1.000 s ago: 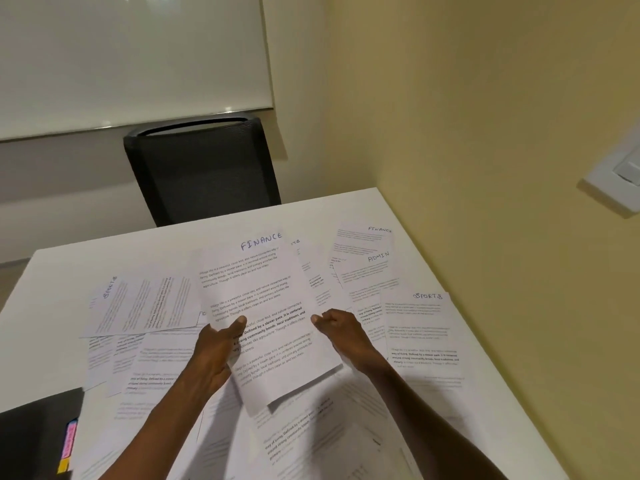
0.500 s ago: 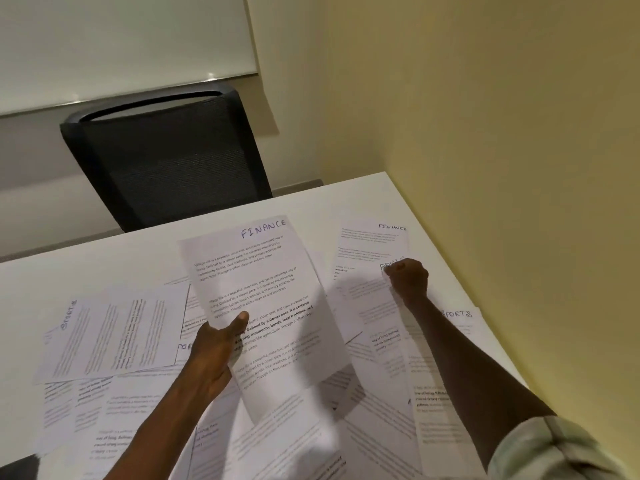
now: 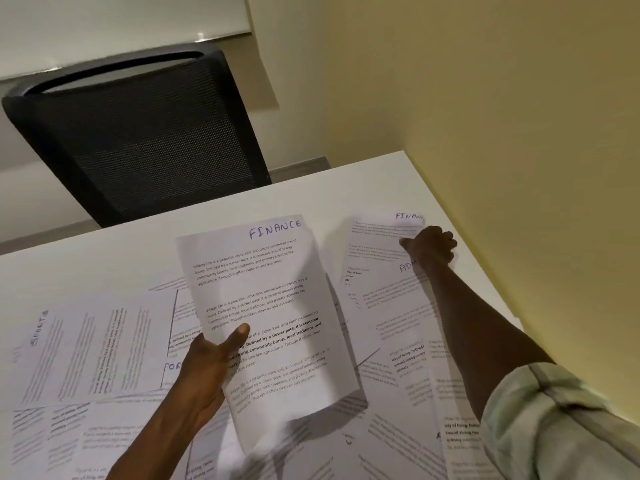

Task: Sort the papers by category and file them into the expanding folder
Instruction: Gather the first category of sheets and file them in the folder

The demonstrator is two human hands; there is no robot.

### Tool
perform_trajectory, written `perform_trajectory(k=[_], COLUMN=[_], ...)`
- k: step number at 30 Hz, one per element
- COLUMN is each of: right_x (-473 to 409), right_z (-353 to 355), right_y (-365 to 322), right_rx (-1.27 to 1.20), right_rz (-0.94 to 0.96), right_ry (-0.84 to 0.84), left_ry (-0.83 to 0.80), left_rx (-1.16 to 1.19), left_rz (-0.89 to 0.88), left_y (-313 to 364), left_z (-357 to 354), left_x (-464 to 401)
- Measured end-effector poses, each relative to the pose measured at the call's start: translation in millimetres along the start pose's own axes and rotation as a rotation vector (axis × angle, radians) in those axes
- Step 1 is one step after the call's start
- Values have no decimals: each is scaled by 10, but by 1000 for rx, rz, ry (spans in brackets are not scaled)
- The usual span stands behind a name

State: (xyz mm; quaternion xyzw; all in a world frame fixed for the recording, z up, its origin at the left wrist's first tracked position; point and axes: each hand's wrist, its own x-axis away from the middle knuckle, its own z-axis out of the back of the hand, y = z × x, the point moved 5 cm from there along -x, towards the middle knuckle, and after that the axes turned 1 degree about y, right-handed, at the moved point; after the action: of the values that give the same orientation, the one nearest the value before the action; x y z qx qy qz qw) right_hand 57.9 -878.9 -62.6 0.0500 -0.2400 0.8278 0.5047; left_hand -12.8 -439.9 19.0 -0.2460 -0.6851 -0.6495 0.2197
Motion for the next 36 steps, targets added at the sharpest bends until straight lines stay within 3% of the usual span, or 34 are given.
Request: perform_trajectory(k=[7,14,21,27,36], right_x=[-81,263,782,1503,2716], right_z=[32,375,1049,1721,2561], right_y=[107,30,-312,-492,-500], right_rx=[-117,-685,-672,-814,-959], right_rz=[7,151,476,692,880], right_ry=[-3,-25,-3,11,-99], left_ry=[10,18,48,148,284], left_rx=[-17,-11,-9,-34,-145], left_rz=[-21,-72,-136,-275,-467], left_y=[39,196,263,339,541], left_z=[21,54,165,344,652], left_x=[130,388,764,1076,1440])
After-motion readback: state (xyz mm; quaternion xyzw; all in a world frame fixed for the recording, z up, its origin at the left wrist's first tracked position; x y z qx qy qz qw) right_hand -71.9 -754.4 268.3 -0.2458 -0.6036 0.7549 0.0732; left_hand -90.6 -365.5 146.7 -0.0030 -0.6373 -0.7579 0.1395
